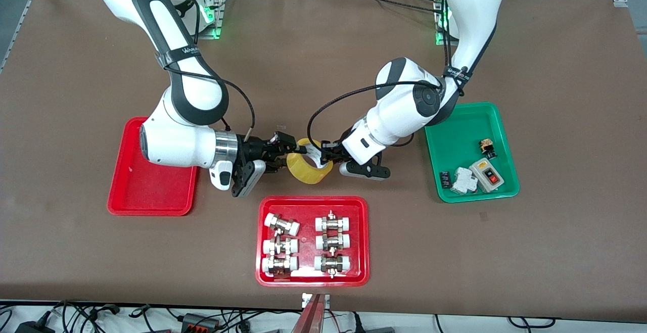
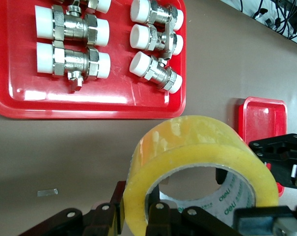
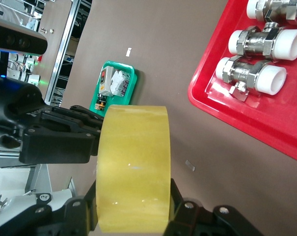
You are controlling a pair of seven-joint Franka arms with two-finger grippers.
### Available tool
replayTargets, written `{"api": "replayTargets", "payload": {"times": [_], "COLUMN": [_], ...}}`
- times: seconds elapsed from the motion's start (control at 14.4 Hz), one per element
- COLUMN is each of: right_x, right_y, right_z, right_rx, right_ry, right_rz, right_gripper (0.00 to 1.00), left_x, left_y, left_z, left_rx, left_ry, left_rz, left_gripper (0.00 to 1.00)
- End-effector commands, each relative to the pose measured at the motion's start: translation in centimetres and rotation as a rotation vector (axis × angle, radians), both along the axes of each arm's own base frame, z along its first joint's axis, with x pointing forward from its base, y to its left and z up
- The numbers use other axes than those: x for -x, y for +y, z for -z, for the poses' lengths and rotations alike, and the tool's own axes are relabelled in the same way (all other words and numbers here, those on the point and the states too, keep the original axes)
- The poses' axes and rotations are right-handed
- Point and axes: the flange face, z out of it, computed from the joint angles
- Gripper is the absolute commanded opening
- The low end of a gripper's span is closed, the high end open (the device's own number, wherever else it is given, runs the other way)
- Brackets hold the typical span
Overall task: Left arm passes tape to right arm into tray
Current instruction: 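Close the right gripper on the tape beside the left gripper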
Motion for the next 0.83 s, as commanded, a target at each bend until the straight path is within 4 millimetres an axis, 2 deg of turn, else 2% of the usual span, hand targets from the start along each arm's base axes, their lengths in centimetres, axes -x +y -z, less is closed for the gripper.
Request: {"api": "replayTargets", "payload": {"times": [0.0,0.21,0.28,0.35,0.42,0.62,0.76], "right_x": [0.0,0.0,0.0,0.0,0.0,0.0,0.0], "right_y": [0.9,0.9,0.9,0.9,0.9,0.9,0.9], "right_z": [-0.5,-0.5,-0.5,-0.5,-0.5,-0.5,-0.5], "right_rx": [-0.031,-0.031,-0.031,-0.031,-0.031,-0.031,-0.031], "right_ry": [-0.017,-0.017,-0.017,-0.017,-0.017,-0.018,-0.019], "right_rz": [-0.020,-0.020,-0.020,-0.020,-0.020,-0.019,-0.021], "right_gripper": [0.31,0.29,0.29,0.29,0.29,0.29,0.29], "left_x": [0.1,0.0,-0.1,-0.1,-0.3,-0.9,-1.7], "left_y": [-0.3,-0.2,0.0,0.1,0.2,1.4,3.9], "left_z": [-0.6,-0.7,-0.9,-0.9,-1.1,-2.2,-3.6], "left_rx": [0.015,0.015,0.016,0.014,0.013,0.012,-0.001], "left_ry": [-0.001,-0.002,-0.003,-0.004,-0.012,-0.018,0.014], "left_rz": [-0.012,-0.011,-0.013,-0.012,-0.008,-0.020,0.000], "left_gripper": [0.06,0.09,0.20,0.82,1.00,1.00,1.00]}}
